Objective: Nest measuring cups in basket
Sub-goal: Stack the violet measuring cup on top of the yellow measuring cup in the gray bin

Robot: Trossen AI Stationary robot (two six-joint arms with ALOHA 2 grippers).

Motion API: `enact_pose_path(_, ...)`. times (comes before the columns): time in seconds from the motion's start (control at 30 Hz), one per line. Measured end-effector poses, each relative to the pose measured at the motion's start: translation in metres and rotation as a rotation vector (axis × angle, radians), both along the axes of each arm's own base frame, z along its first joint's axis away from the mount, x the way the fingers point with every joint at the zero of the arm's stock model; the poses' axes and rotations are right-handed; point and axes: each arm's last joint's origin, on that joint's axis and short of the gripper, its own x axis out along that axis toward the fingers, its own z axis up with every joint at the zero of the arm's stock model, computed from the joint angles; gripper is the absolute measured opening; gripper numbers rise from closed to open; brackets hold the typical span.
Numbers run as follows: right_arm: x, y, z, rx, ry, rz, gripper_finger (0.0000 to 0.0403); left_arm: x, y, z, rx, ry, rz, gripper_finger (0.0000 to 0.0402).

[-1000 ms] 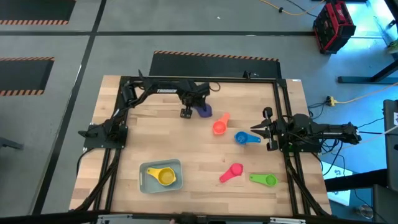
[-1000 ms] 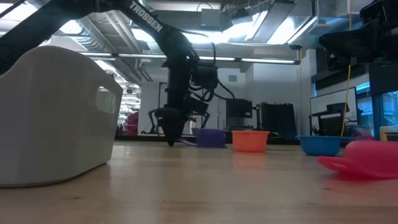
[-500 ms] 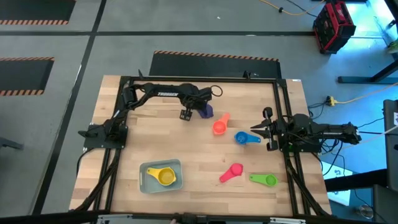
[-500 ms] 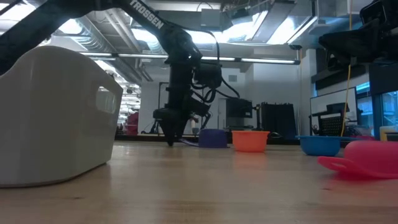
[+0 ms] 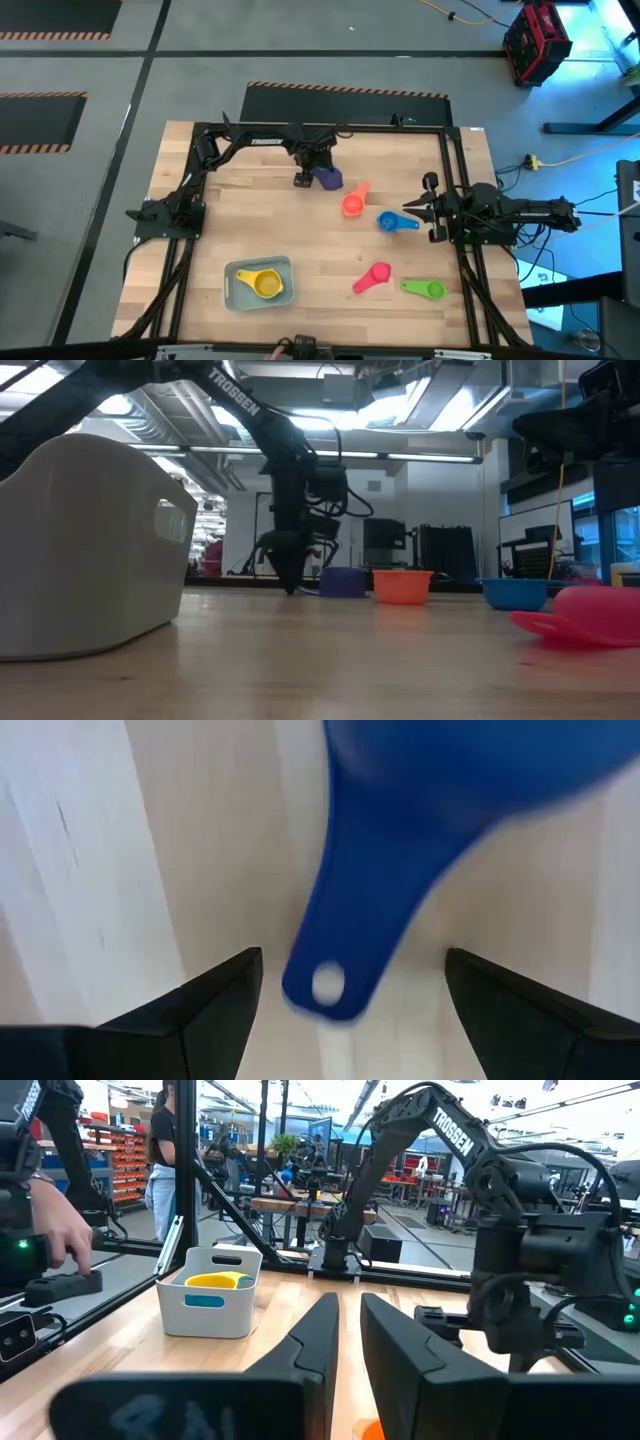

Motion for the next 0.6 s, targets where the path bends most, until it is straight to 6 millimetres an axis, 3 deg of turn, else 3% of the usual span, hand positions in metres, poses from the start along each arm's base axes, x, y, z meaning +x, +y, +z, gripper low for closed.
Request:
enact_pose_path(0.17,0.0,0.0,0.0,0.0,0.0,0.0,0.0053,0.0046,0.0033,0.0015,-0.057,-0.094,0.032,0.0309)
enact_pose_path(0.6,0.0,0.0,0.0,0.0,0.0,0.0,0.0053,-0.0028,0.0088,0.0004,-0.073,-0.053,0.081,0.0309)
